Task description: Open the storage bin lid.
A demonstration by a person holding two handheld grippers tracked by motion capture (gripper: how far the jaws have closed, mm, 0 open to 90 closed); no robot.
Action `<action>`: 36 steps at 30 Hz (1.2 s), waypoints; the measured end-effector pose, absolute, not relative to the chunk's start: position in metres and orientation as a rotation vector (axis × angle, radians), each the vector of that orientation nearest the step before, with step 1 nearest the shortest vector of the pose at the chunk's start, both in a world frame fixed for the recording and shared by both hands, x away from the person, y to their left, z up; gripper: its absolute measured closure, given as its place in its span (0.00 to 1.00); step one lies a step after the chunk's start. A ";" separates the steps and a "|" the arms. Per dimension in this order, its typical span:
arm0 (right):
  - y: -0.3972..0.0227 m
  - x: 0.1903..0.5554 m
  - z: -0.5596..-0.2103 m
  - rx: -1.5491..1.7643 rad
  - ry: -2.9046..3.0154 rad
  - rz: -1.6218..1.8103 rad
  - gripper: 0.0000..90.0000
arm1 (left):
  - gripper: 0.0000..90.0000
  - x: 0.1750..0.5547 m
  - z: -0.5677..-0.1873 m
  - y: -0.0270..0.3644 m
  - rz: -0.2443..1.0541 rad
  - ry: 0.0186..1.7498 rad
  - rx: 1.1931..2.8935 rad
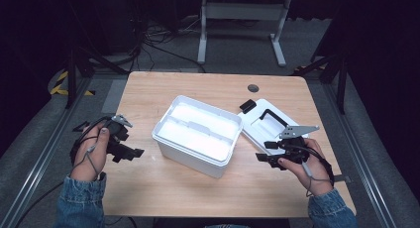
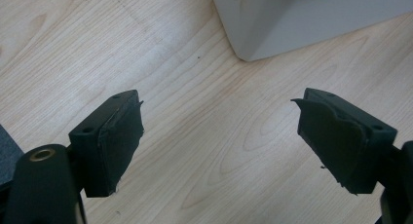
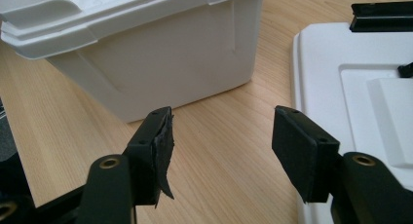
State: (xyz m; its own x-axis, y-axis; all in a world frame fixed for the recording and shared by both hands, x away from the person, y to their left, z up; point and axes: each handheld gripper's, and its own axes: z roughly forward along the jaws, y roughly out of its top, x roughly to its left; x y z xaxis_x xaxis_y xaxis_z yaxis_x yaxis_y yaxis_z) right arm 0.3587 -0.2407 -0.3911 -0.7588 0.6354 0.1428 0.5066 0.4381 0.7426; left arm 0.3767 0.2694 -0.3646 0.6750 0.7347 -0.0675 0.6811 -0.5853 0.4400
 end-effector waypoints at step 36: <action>-0.211 0.359 -0.461 0.932 2.570 1.059 0.44 | 0.19 0.381 -0.368 0.266 0.150 1.096 2.466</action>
State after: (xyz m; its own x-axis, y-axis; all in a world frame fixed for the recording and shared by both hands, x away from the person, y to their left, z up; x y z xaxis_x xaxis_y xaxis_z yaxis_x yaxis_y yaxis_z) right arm 0.3591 -0.2115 -0.4609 -0.7781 0.6265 0.0446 0.4759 0.5418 0.6928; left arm 0.3811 0.2664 -0.3679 0.6810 0.7283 -0.0760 0.6812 -0.5920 0.4307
